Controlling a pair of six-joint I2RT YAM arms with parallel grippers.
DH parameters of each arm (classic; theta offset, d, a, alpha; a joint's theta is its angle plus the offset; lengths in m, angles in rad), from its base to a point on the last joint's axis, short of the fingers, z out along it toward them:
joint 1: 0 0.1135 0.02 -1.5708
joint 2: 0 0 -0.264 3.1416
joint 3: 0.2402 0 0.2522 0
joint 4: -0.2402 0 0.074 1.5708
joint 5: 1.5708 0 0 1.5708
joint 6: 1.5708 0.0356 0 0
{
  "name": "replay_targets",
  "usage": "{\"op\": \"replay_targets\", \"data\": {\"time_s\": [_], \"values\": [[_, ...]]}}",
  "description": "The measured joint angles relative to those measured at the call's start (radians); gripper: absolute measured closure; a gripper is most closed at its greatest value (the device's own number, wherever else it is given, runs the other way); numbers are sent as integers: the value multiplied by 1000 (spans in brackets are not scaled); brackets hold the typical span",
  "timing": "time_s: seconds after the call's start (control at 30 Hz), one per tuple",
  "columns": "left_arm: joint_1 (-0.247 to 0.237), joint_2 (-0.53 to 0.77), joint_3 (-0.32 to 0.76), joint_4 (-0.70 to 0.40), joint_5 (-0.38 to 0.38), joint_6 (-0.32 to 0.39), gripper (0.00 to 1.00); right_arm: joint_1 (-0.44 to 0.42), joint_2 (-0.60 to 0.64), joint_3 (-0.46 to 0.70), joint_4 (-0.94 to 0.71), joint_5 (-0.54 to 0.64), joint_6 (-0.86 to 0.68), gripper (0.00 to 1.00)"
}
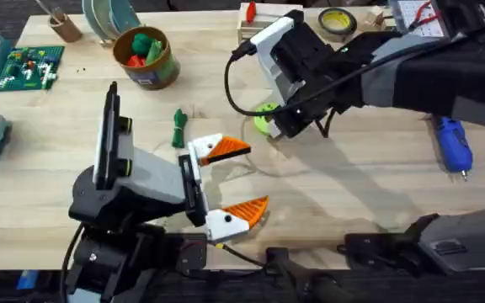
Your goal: Pick up the gripper from the table and insert it into the empty holder that is missing its gripper. Then pick up a screw, insert it into the mounting hole, and use the screwdriver to tighten it. Finally, clean up the table by picking up the vegetable and placing it into the bucket.
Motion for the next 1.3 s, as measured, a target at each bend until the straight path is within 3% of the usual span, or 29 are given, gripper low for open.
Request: {"op": "replay_targets", "data": {"time_s": [1.07, 1.3], "values": [[0, 0, 0, 0, 0, 0, 8, 6, 0, 3, 11, -18, 0, 734], [0, 0, 0, 0, 0, 0, 8, 6, 0, 3, 15, -18, 0, 783]]}}
